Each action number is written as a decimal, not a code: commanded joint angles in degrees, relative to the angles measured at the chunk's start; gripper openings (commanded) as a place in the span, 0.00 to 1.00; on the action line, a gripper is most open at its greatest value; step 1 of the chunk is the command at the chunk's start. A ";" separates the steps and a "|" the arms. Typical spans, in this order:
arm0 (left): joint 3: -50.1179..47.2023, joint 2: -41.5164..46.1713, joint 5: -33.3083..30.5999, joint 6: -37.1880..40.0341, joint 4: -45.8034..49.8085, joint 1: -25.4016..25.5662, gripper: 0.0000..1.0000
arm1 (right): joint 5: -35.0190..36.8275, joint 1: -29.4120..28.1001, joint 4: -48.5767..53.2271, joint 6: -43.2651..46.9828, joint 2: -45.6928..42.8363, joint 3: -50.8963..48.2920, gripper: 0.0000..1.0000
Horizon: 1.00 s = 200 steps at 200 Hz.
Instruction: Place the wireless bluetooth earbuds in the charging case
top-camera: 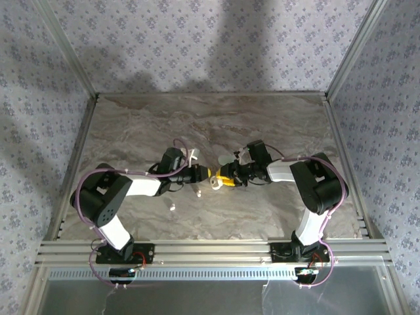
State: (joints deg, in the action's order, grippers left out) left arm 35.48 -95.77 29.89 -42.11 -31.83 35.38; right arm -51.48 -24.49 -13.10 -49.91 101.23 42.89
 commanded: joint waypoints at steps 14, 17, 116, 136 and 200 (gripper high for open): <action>2.43 -2.42 2.19 0.10 -0.64 1.51 0.09 | -0.55 0.32 0.55 0.16 -0.37 0.74 0.37; 2.53 -2.61 2.26 0.09 -0.65 1.64 0.09 | -0.55 0.40 0.61 0.14 -0.37 0.78 0.37; 4.68 -6.27 3.68 -0.90 -1.07 3.56 0.05 | -0.29 0.53 0.68 0.20 -1.11 0.35 0.62; 4.85 -6.49 3.86 -0.96 -0.95 3.55 0.06 | 0.24 0.59 2.02 0.92 -2.02 0.33 0.70; 5.71 -7.24 4.39 -0.79 -0.77 4.44 0.10 | 2.59 1.47 8.49 4.36 -6.43 0.35 0.82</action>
State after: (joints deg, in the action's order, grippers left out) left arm 39.53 -102.24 32.62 -43.00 -31.88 39.05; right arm -50.24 -23.77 -9.06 -48.07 97.41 42.89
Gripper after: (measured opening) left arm 0.096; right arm 0.807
